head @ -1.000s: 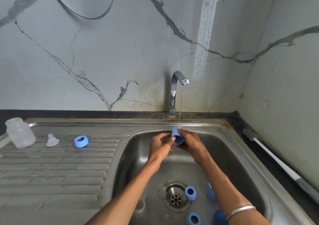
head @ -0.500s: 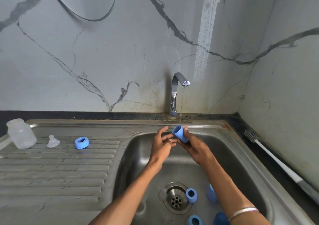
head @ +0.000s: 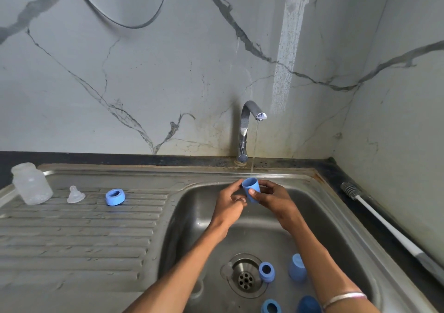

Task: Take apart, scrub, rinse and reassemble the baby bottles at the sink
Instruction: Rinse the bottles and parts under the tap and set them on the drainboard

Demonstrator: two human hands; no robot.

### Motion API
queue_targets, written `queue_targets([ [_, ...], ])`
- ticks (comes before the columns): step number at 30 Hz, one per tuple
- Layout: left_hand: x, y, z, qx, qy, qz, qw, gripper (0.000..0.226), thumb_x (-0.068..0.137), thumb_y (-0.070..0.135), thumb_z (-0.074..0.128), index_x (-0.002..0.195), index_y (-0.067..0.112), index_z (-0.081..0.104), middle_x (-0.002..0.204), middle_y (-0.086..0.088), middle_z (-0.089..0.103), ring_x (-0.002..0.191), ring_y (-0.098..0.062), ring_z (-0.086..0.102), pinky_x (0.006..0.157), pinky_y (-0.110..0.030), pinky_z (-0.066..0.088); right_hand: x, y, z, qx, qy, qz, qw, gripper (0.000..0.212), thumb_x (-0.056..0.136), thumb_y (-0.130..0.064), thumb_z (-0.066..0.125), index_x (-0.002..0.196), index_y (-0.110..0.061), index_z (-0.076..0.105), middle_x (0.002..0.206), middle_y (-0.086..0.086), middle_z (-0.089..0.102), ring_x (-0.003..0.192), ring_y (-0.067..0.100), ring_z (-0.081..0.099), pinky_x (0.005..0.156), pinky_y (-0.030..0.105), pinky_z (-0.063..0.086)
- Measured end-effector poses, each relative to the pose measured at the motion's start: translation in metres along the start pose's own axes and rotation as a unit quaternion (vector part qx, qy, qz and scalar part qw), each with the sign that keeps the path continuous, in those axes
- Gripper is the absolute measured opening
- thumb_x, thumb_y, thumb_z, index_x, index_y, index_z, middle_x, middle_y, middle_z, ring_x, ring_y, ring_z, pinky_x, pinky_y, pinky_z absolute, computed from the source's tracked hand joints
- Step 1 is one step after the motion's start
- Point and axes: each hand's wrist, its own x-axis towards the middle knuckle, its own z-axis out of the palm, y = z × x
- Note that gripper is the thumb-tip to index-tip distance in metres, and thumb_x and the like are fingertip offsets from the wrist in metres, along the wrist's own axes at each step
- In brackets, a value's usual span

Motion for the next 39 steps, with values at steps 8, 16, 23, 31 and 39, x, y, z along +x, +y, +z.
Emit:
queue_targets([
  [8, -0.0036, 0.0044, 0.0013, -0.017, 0.016, -0.034, 0.999, 0.05, 0.085, -0.004, 0.062, 0.132, 0.013, 0.059, 0.116, 0.001, 0.07, 0.102, -0.006, 0.067, 0.095, -0.026, 0.053, -0.0015, -0.002, 0.0005, -0.083, 0.064, -0.025, 0.994, 0.056, 0.064, -0.017, 0.093, 0.111, -0.018, 0.063, 0.107, -0.003, 0.067, 0.099, 0.016, 0.065, 0.081, 0.03, 0.057],
  [16, -0.0066, 0.0059, -0.0007, -0.016, -0.016, -0.034, 0.999, 0.045, 0.08, 0.004, 0.062, 0.111, 0.036, 0.069, 0.102, 0.01, 0.075, 0.104, -0.014, 0.069, 0.096, -0.043, 0.056, -0.0005, 0.0012, 0.0011, -0.082, 0.045, -0.057, 0.994, 0.043, 0.074, -0.02, 0.087, 0.108, -0.029, 0.062, 0.108, 0.009, 0.069, 0.094, 0.026, 0.07, 0.078, 0.041, 0.062],
  [23, -0.0065, 0.0076, 0.0001, -0.015, -0.035, -0.037, 0.999, 0.054, 0.087, -0.004, 0.059, 0.102, 0.048, 0.065, 0.096, 0.022, 0.073, 0.11, -0.015, 0.067, 0.095, -0.039, 0.056, -0.0017, -0.0027, 0.0, -0.054, 0.034, -0.039, 0.997, 0.022, 0.09, -0.012, 0.071, 0.104, -0.026, 0.062, 0.119, 0.018, 0.065, 0.107, 0.03, 0.065, 0.082, 0.044, 0.061],
  [31, -0.0099, 0.0091, -0.0001, -0.003, -0.031, -0.029, 0.999, 0.05, 0.086, 0.005, 0.066, 0.131, 0.025, 0.06, 0.12, 0.012, 0.069, 0.108, 0.003, 0.062, 0.088, -0.013, 0.043, -0.0028, -0.0041, -0.0014, -0.164, 0.047, -0.067, 0.983, 0.051, 0.073, -0.022, 0.088, 0.12, -0.018, 0.069, 0.113, -0.001, 0.07, 0.106, 0.015, 0.064, 0.095, 0.036, 0.054],
  [39, -0.0071, 0.0085, -0.0002, -0.054, -0.038, -0.041, 0.997, 0.051, 0.071, 0.013, 0.065, 0.121, 0.022, 0.068, 0.112, 0.004, 0.075, 0.111, -0.012, 0.067, 0.107, -0.039, 0.047, 0.0, 0.0003, 0.0006, -0.174, 0.025, -0.072, 0.982, 0.045, 0.081, -0.03, 0.082, 0.122, -0.019, 0.07, 0.112, -0.002, 0.073, 0.102, 0.014, 0.068, 0.091, 0.036, 0.057],
])
